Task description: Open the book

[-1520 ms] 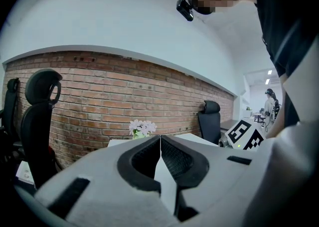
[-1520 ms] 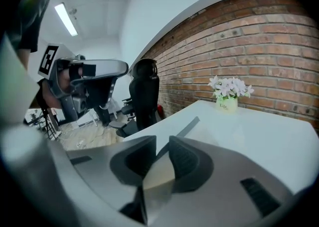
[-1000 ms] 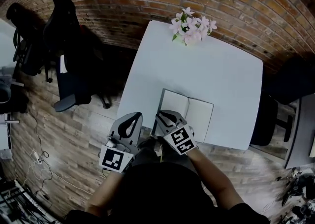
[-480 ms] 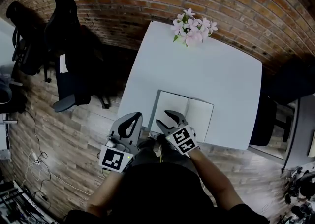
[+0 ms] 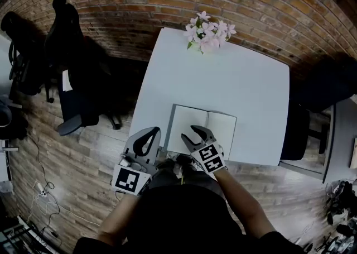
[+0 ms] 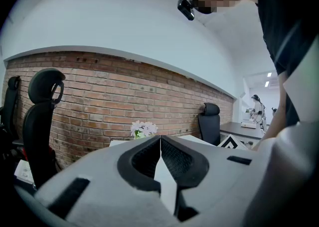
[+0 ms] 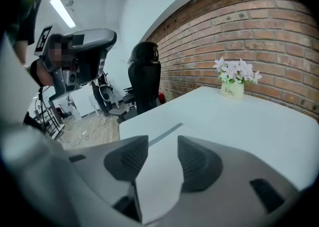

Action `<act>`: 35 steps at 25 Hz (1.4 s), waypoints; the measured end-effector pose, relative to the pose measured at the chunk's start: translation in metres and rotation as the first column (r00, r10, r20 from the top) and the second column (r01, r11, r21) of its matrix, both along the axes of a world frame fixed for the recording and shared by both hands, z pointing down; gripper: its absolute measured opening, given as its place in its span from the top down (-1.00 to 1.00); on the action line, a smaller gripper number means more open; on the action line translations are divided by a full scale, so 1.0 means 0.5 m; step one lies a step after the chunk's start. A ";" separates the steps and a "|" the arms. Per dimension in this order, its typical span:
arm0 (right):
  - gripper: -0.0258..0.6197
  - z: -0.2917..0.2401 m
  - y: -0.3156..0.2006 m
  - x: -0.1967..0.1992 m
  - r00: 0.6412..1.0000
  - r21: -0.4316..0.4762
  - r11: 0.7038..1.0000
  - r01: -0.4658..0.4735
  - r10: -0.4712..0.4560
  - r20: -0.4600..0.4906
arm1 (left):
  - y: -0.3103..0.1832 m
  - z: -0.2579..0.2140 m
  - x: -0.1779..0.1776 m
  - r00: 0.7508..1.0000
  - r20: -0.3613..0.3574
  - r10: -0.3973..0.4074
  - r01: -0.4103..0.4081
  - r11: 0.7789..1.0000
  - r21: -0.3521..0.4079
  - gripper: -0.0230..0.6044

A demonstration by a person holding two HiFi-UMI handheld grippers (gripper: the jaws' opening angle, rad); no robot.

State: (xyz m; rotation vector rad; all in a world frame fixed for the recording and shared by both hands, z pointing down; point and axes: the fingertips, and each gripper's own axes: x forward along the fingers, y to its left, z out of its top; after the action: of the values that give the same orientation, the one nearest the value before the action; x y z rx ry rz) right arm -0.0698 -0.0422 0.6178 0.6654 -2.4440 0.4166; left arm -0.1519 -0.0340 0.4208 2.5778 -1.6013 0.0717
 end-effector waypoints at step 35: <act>0.88 -0.194 -0.079 0.614 0.630 0.045 0.631 -0.775 0.762 0.150 | -0.119 -0.071 0.253 0.957 0.036 0.289 -0.291 0.952 0.096 0.84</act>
State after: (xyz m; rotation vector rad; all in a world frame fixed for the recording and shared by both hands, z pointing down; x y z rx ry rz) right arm 0.2373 -0.0818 0.5208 1.8063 -2.1633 0.6646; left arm -0.0252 -0.0935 0.3852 2.8812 -1.2482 0.0428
